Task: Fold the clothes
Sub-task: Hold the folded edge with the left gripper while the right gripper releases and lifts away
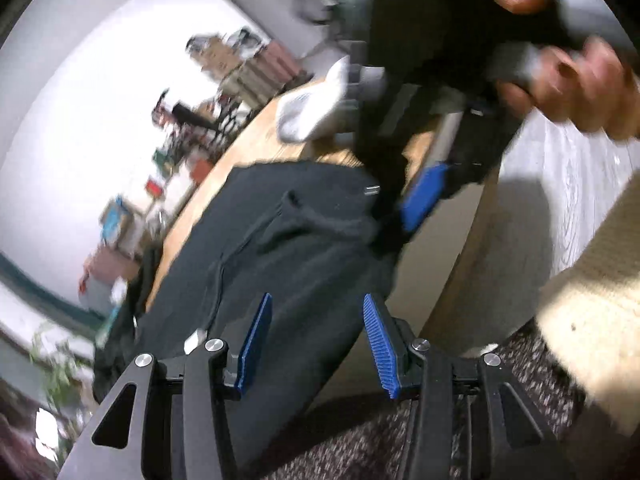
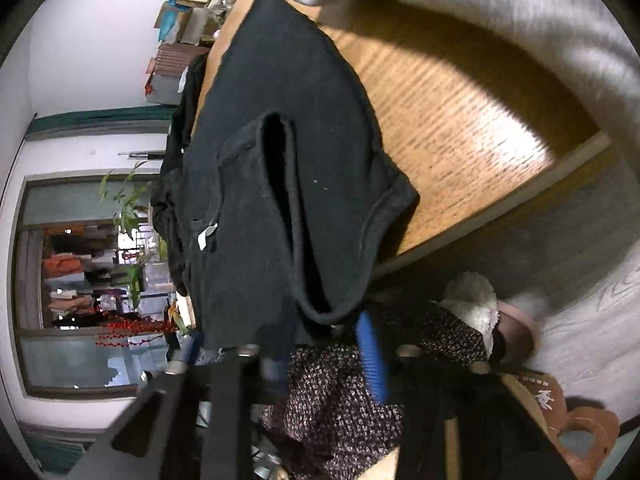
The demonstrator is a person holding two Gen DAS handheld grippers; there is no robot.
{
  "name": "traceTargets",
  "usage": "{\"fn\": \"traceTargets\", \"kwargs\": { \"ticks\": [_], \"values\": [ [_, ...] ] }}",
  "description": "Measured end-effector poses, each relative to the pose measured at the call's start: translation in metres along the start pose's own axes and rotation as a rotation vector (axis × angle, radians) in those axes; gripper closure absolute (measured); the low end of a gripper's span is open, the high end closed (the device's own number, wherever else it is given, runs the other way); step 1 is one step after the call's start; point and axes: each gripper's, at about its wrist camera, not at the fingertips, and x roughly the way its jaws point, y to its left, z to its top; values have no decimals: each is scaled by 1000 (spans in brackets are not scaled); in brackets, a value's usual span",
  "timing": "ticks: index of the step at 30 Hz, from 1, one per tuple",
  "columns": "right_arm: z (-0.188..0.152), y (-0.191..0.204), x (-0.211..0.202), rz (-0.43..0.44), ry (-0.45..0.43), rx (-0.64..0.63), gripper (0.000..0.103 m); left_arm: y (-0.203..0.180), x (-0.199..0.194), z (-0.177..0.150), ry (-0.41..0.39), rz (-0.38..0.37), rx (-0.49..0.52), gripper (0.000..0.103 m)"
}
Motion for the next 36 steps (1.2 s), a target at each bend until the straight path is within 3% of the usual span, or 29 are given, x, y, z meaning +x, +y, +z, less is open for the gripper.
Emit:
{"fn": "traceTargets", "kwargs": {
  "ticks": [2,4,8,14,15,16,17,18,22,25,27,29,32,34,36],
  "values": [
    [0,6,-5,21,-10,-12,84,-8,2,4,-37,22,26,54],
    [0,14,-20,52,-27,-38,84,-12,8,9,-64,32,80,54],
    [1,27,-33,75,-51,-84,84,-17,22,22,-107,94,91,54],
    [2,28,-32,99,-38,-83,84,-10,46,35,-115,142,98,54],
    [2,30,-32,104,-42,-87,84,-10,54,35,-93,141,108,62],
    [2,31,-33,108,-44,-90,84,-10,61,36,-71,139,118,83],
    [3,31,-34,113,-45,-92,81,-8,66,36,-47,139,108,93],
    [4,31,-34,118,-46,-95,80,-5,71,37,-22,137,97,94],
    [12,34,-60,49,-126,-118,47,41,73,45,46,29,-179,95],
    [26,44,-85,-51,-203,-169,31,94,78,48,119,-73,-475,95],
    [40,60,-97,-158,-250,-238,31,123,82,42,157,-155,-669,95],
    [57,90,-104,-278,-294,-373,31,135,78,38,160,-216,-771,95],
    [93,130,-98,-356,-303,-538,23,137,74,41,172,-209,-790,95],
    [136,145,-79,-395,-243,-575,24,132,78,41,180,-222,-793,95],
    [185,150,-54,-441,-167,-532,35,125,78,38,193,-233,-782,95]
  ]
}}
